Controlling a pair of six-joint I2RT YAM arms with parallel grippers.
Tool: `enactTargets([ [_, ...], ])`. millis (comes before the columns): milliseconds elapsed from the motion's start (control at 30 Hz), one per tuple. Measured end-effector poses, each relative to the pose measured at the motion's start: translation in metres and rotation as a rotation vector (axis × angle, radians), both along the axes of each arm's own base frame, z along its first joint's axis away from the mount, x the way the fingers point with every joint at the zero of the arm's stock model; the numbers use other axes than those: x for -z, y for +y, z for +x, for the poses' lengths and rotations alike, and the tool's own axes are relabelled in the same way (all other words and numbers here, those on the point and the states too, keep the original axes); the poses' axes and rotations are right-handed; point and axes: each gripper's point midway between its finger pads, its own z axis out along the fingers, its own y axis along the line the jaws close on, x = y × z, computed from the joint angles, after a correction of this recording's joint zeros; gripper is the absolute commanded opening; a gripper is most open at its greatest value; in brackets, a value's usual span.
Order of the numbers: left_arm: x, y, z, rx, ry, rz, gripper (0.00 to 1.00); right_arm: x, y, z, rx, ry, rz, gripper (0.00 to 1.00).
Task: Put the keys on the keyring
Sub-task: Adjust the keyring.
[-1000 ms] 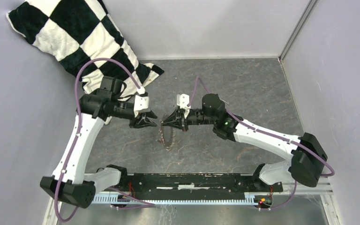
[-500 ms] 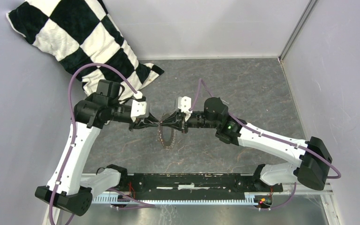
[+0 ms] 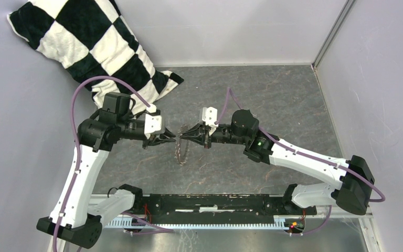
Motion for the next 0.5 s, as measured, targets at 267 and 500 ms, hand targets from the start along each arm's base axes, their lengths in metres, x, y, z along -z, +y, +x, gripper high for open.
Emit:
enactTargets([
  [267, 0.003, -0.005, 0.012, -0.039, 0.08, -0.015, 0.37, -0.006, 0.0, -0.004, -0.008, -0.002, 0.017, 0.0],
  [500, 0.006, -0.006, 0.014, -0.043, 0.109, -0.014, 0.38, -0.011, 0.002, -0.008, -0.018, -0.006, 0.036, 0.0],
])
